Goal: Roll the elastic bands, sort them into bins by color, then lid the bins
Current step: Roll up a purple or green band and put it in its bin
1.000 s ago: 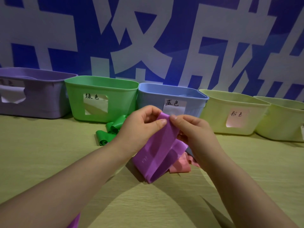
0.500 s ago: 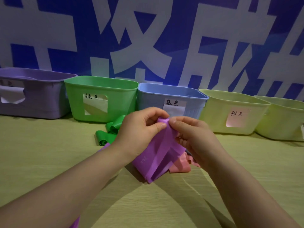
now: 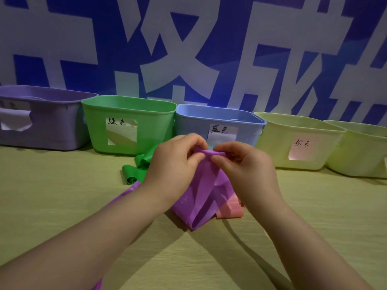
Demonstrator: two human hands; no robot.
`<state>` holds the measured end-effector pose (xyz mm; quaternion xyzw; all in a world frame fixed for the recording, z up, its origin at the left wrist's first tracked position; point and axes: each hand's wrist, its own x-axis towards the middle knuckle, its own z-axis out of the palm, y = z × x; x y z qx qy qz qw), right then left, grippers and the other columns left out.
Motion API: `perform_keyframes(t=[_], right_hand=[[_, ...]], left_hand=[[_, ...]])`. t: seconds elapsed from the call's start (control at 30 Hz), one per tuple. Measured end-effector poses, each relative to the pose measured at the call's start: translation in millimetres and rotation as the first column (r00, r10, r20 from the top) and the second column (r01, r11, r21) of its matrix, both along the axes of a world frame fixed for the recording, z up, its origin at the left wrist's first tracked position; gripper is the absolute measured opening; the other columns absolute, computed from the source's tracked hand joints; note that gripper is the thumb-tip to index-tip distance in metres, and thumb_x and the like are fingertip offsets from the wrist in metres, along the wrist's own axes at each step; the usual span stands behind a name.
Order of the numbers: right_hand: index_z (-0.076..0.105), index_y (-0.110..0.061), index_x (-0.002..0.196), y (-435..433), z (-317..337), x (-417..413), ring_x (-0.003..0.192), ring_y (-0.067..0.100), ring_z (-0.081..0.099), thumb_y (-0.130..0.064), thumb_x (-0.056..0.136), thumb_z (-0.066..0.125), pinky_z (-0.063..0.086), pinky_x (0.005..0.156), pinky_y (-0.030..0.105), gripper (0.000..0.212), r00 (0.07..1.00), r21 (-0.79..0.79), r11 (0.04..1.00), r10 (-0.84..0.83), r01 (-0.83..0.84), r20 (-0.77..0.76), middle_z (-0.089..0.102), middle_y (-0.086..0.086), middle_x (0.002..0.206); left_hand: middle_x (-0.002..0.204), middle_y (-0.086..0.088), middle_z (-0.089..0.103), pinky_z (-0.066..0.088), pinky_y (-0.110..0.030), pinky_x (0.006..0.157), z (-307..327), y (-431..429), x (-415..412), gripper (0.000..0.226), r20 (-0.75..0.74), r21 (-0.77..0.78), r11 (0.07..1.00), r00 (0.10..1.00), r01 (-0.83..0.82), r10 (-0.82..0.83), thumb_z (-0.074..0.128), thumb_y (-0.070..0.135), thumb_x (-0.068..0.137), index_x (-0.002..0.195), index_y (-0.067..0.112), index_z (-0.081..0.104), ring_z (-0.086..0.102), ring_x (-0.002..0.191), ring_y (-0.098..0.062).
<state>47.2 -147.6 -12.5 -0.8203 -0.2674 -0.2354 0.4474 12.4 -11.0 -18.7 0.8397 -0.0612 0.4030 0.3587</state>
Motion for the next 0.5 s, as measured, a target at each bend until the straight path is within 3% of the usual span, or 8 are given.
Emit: perform_keyframes(t=[0.13, 0.3, 0.43, 0.5], right_hand=[[0.073, -0.020, 0.091, -0.5, 0.5, -0.7, 0.072, 0.004, 0.051, -0.024, 0.080, 0.070, 0.037, 0.067, 0.012, 0.013, 0.992, -0.112, 0.992, -0.039, 0.052, 0.117, 0.054, -0.013, 0.077], [0.073, -0.021, 0.094, -1.0, 1.5, -0.7, 0.088, 0.007, 0.049, -0.027, 0.081, 0.068, 0.033, 0.072, 0.019, 0.014, 0.993, -0.144, 0.988, -0.043, 0.060, 0.112, 0.049, -0.014, 0.084], [0.069, -0.027, 0.080, -1.3, 2.8, -1.0, 0.078, 0.005, 0.050, -0.026, 0.082, 0.067, 0.035, 0.066, 0.017, 0.003, 1.000, -0.094, 0.996, -0.001, 0.002, 0.005, 0.051, -0.016, 0.079], [0.062, -0.030, 0.066, -2.3, 4.0, -0.9, 0.069, 0.006, 0.054, -0.023, 0.082, 0.068, 0.039, 0.063, 0.018, 0.018, 0.983, 0.031, 0.998, 0.064, -0.059, -0.175, 0.058, -0.011, 0.073]], left_hand=[[0.075, 0.010, 0.054, 0.034, -0.010, 0.066, -0.7, -0.4, -1.3, 0.014, 0.024, 0.070, 0.997, 0.999, -0.044, 0.042, 0.066, 0.005, 0.079, 0.084, 0.018, 0.063, 0.047, 0.070, -0.005], [0.090, 0.006, 0.052, 0.040, -0.017, 0.071, -1.7, -0.7, -0.7, 0.015, -0.011, 0.061, 0.998, 1.000, -0.024, 0.025, 0.063, 0.004, 0.081, 0.083, 0.019, 0.060, 0.050, 0.082, -0.008], [0.083, 0.004, 0.057, 0.038, -0.014, 0.069, -0.7, 0.9, 1.4, 0.018, -0.040, 0.003, 0.999, 0.998, 0.053, -0.052, 0.063, 0.004, 0.082, 0.081, 0.021, 0.058, 0.050, 0.078, -0.007], [0.081, 0.006, 0.060, 0.042, -0.020, 0.070, -0.2, 1.4, 2.0, 0.021, -0.088, -0.137, 0.979, 0.983, 0.149, -0.162, 0.061, 0.004, 0.083, 0.081, 0.024, 0.059, 0.054, 0.076, -0.009]])
